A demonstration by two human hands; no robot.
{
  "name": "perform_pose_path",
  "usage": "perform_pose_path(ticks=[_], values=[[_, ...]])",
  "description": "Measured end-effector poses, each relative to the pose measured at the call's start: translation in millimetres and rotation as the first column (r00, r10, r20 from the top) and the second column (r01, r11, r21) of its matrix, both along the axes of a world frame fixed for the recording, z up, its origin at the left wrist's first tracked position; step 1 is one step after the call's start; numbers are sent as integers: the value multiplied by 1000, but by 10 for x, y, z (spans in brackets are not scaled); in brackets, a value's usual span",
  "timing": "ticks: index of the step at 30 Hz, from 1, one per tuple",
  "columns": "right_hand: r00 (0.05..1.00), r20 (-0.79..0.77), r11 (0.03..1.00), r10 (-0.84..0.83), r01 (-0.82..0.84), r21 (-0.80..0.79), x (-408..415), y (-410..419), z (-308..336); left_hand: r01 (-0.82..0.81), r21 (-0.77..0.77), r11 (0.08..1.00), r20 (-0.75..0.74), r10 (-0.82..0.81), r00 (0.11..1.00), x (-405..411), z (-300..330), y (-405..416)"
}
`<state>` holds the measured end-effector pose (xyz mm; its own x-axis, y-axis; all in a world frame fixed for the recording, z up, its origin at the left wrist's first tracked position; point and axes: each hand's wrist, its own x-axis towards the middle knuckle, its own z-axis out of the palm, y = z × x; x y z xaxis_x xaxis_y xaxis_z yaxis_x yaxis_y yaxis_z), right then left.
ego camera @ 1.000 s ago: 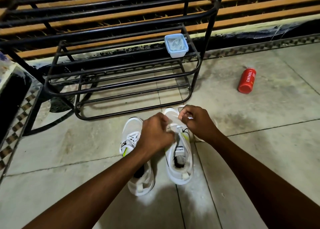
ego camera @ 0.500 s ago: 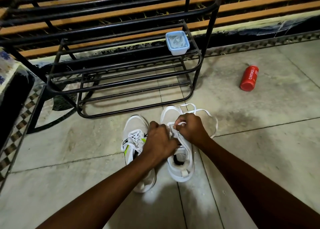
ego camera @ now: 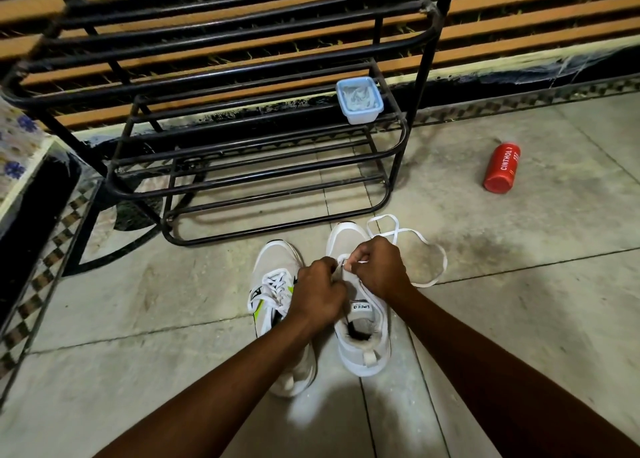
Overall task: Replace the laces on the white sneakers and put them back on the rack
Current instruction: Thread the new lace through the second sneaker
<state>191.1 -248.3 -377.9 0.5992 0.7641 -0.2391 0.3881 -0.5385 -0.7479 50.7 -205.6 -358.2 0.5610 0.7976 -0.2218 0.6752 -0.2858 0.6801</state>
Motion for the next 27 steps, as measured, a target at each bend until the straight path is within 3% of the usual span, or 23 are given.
perform_pose_path(ticks=[3, 7, 12, 17, 21, 27], values=[[998, 11, 999, -54, 54, -6, -65, 25, 17, 12, -42, 999, -21, -13, 1000, -11, 6, 40], [977, -122, 981, -177, 185, 59, -117, 35, -32, 31, -47, 998, -7, -31, 999, -9, 69, 36], [963, -262, 981, -67, 111, 158, -8, -49, -94, 34, -83, 996, 13, -33, 999, -19, 112, 58], [989, -144, 986, -14, 38, 162, -30, -37, -61, 1, -138, 990, -12, -3, 1000, 9, 97, 67], [998, -5, 992, -68, 68, 103, -146, 36, -165, -77, -233, 969, -23, 74, 997, 54, 114, 97], [994, -47, 971, -95, 103, 216, -184, -28, -180, -142, -231, 963, -42, 136, 990, 149, 101, 343]])
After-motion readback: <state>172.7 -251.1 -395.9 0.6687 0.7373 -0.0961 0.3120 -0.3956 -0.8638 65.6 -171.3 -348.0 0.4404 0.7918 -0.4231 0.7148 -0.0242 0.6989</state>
